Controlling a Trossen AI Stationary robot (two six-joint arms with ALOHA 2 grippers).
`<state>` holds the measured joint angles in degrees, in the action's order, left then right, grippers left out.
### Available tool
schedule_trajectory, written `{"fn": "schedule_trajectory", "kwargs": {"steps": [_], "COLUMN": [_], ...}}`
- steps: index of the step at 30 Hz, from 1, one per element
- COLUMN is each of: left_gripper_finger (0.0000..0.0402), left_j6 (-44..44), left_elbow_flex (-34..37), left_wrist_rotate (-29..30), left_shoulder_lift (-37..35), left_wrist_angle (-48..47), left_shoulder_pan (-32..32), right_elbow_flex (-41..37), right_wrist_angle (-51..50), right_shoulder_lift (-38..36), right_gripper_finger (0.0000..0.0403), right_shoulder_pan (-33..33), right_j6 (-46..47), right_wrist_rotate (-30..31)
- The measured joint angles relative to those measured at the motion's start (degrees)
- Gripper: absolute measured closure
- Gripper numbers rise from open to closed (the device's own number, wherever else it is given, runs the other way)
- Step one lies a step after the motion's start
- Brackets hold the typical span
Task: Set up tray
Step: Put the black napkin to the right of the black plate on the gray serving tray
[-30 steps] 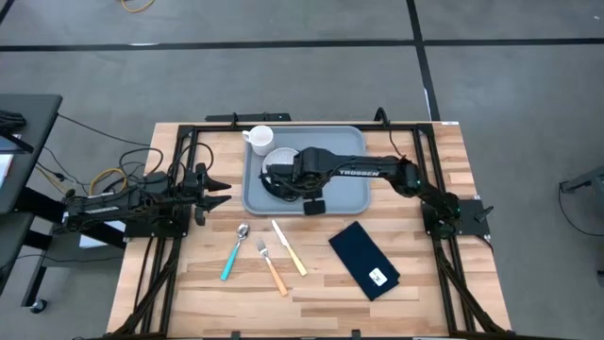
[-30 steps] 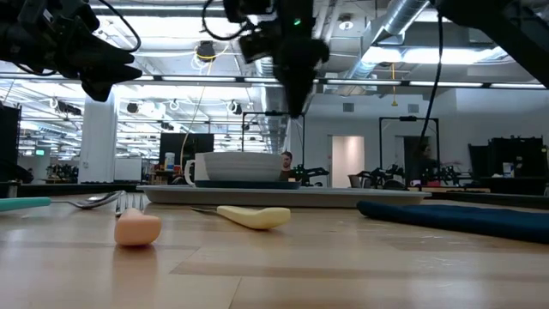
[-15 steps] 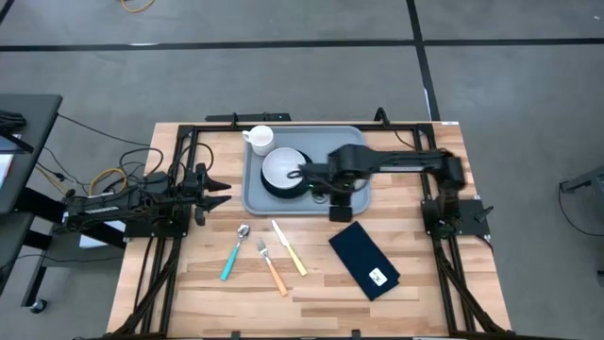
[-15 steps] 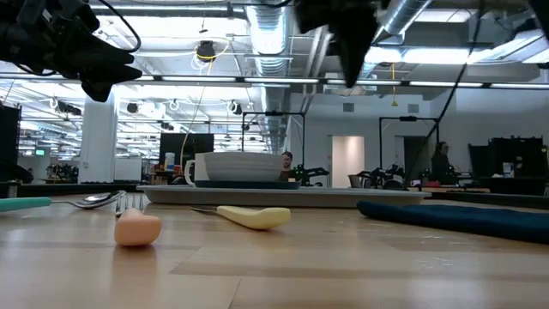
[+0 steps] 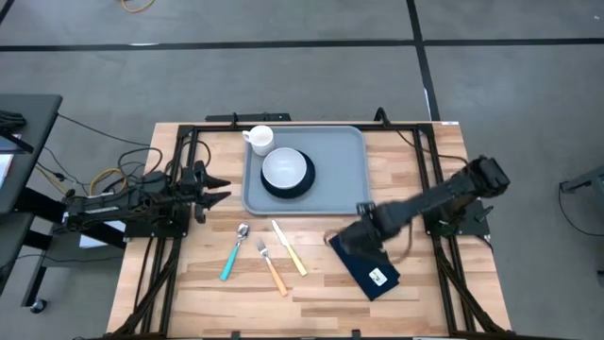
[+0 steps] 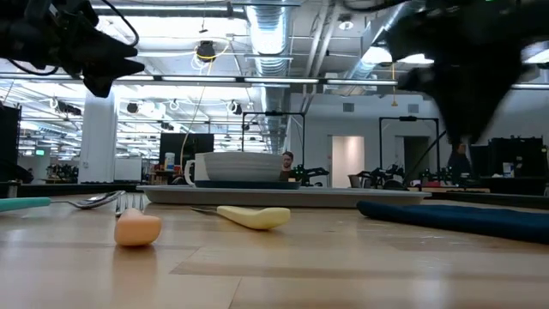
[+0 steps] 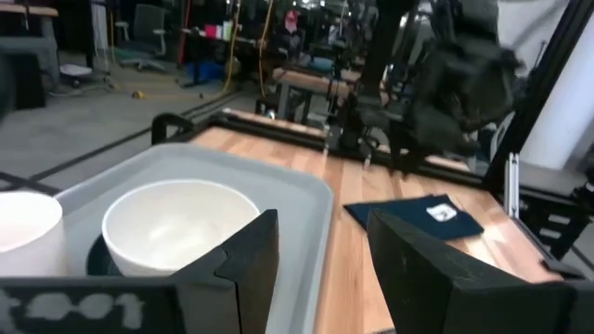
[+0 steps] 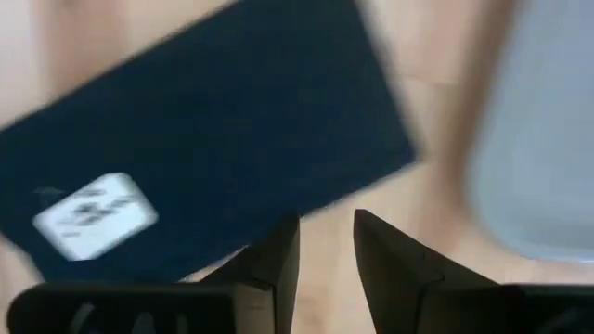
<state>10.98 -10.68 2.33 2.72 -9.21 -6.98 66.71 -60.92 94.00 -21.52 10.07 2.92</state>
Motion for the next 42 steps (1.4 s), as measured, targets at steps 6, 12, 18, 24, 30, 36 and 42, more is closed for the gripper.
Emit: {"fn": "schedule_trajectory", "kwargs": {"steps": [6,12,18,24,30,36,42], "left_gripper_finger": [0.0246,0.0246,0.0246,0.0246,0.0246,0.0246,0.0246], "left_j6": [0.07,0.87,1.85,1.52,-0.46,-0.85,-0.83], "left_elbow_flex": [-0.02,-0.02,-0.02,-0.02,-0.02,-0.02,-0.02], "left_wrist_rotate": [0.01,0.02,-2.15,-3.02,-3.04,-3.03,-3.04], "left_shoulder_lift": [0.00,0.00,0.02,0.02,0.02,0.02,0.02], "left_wrist_angle": [0.16,0.03,-0.96,-0.90,-0.66,-0.48,-0.39], "left_shoulder_pan": [-0.01,0.00,-0.02,-0.02,-0.02,-0.02,-0.02], "right_elbow_flex": [-1.24,-1.21,-1.20,2.23,5.10,5.40,4.94], "right_wrist_angle": [4.54,8.14,9.49,9.61,8.76,9.13,10.27], "right_shoulder_lift": [-0.04,1.22,6.76,13.14,16.83,17.70,17.68], "right_gripper_finger": [0.0304,0.0305,0.0305,0.0305,0.0305,0.0305,0.0305], "right_shoulder_pan": [-12.05,-20.77,-22.96,-22.58,-22.62,-22.60,-22.61], "right_j6": [9.04,15.71,26.31,23.41,22.46,22.46,21.83], "right_wrist_rotate": [-1.59,-1.51,-2.17,-6.77,-9.12,-9.31,-8.46]}}
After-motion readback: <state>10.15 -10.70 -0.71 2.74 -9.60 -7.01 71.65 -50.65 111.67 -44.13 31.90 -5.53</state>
